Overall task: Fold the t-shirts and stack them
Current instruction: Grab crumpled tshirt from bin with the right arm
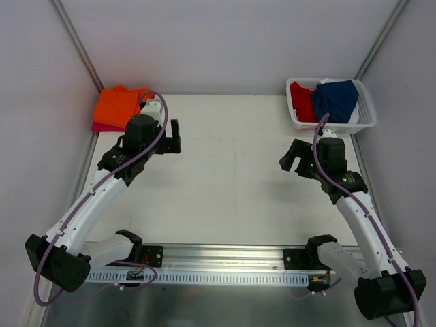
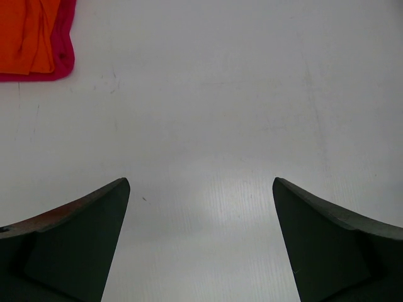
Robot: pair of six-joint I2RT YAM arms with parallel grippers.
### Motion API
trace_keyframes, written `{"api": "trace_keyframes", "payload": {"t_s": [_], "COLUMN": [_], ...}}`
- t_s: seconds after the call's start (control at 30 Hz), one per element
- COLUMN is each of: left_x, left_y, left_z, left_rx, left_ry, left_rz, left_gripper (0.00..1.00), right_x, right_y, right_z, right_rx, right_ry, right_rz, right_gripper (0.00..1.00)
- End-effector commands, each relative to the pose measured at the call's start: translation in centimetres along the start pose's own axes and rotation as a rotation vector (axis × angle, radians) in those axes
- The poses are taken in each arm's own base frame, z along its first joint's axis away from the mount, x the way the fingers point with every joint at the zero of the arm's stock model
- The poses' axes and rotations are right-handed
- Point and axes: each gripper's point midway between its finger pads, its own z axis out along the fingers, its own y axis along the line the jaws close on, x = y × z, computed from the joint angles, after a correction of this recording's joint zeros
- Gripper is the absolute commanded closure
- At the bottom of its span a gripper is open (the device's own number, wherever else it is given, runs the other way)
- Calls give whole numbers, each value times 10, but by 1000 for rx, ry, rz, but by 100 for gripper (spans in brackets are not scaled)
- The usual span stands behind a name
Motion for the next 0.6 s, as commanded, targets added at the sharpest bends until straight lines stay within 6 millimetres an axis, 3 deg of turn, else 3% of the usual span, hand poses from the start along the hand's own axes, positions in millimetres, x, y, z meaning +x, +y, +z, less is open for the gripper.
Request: {"api": "trace_keyframes", "payload": {"t_s": [0.0,0.03,0.1,0.2,0.23,0.3,0.33,0.37,0.43,0.47,0.5,0.53,0.57], "left_x": [-27,-30,-29,-31,-34,-44,-47,-51,-53,-40,-47,-47,-51], "left_y": [-6,-24,-38,-20,-4,-1,-7,-27,-41,-54,-65,-70,-63], "left_z": [-17,-27,-33,-22,-21,-31,-36,-42,-50,-49,-56,-57,-52], "left_rx": [37,149,234,120,23,20,73,206,295,388,469,497,450], "left_ry": [-76,-78,-85,-87,-103,-129,-137,-154,-197,-180,-225,-237,-253], "left_rz": [-63,-64,-50,-68,-78,-89,-81,-43,-58,-47,-11,6,-21], "left_gripper": [1,1,1,1,1,1,1,1,1,1,1,1,1], "right_x": [-7,-7,-5,-5,-8,-14,-17,-15,-19,-29,-31,-2,-16], "right_y": [0,0,-2,-3,-9,-8,-9,-9,2,14,21,20,37], "right_z": [-3,-3,-1,-3,-4,-14,-19,-25,-34,-32,-41,-24,-21], "right_rx": [31,33,47,64,100,125,152,163,105,40,-22,-84,-185], "right_ry": [14,22,42,47,30,15,4,18,-18,-85,-149,-98,-188], "right_rz": [-31,-33,-29,-40,-44,-54,-58,-41,-34,0,41,83,133], "right_gripper": [1,1,1,1,0,1,0,1,1,0,1,1,1]}}
